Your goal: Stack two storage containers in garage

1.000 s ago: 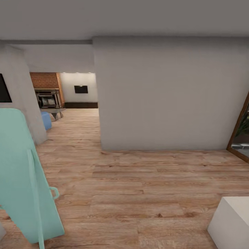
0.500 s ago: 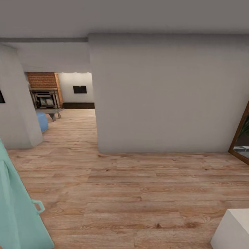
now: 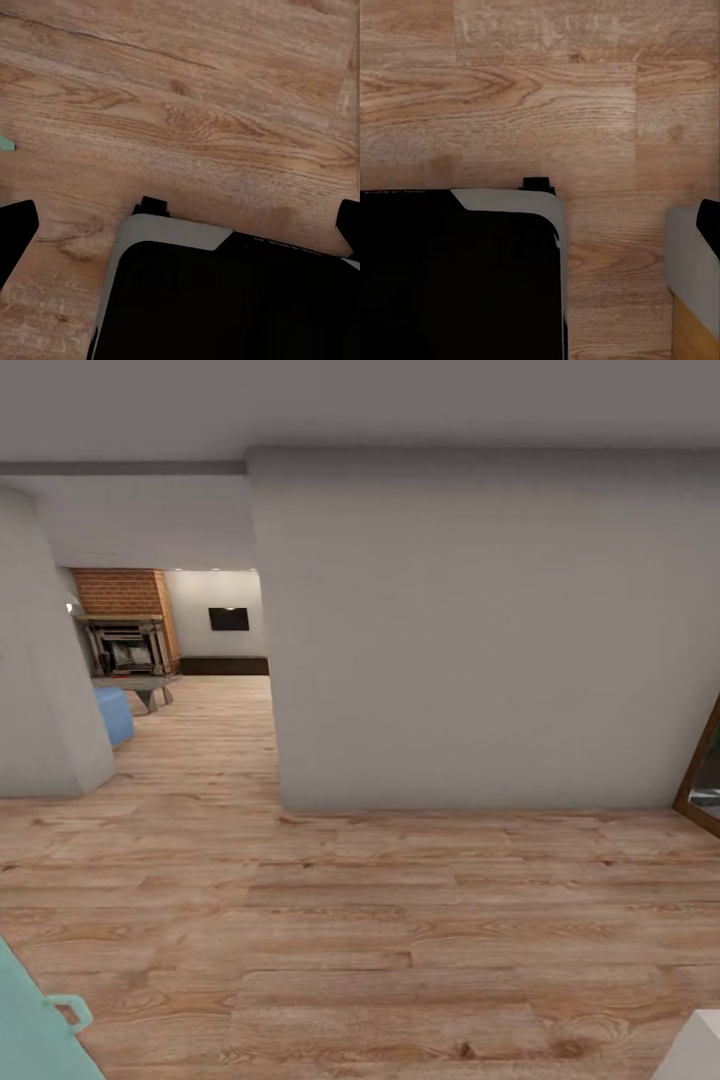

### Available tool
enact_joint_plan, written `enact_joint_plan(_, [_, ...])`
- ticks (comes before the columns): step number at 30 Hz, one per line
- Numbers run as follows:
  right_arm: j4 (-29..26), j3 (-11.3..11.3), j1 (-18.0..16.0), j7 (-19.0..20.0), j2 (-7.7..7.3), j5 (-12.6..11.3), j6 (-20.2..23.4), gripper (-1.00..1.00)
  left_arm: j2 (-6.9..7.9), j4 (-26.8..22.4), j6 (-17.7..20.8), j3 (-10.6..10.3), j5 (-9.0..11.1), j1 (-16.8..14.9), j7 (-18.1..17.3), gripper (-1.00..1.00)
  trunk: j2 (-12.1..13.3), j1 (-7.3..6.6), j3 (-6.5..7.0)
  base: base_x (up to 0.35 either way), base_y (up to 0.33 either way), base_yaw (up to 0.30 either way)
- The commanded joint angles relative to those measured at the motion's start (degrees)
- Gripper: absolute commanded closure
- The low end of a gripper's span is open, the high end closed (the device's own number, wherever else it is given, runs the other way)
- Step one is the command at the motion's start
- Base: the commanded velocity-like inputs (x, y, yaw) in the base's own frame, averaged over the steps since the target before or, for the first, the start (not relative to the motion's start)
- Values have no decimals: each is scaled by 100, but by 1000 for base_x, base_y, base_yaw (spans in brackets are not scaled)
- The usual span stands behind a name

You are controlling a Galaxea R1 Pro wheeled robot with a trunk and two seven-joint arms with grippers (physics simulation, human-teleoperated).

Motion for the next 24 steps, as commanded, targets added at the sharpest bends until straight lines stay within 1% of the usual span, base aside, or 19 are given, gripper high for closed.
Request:
enact_joint_plan(1, [17,1,-5,20,-1,0,-33,-100,0,4,-15,-49,47,-2,2,-100,-3,5,-2,316,0,0])
enact_joint_plan(7, [17,-19,-5,28,47,195,-19,-100,0,4,-15,-50,47,-2,2,-100,-3,5,-2,316,0,0])
enact_joint_plan(13, [17,-44,-5,26,85,219,-7,-100,-1,4,-15,-51,47,-2,2,-100,-3,5,-2,316,0,0])
enact_joint_plan(24, [17,-40,-5,17,88,230,-37,-100,0,4,-15,-48,47,-2,2,-100,-3,5,-2,316,0,0])
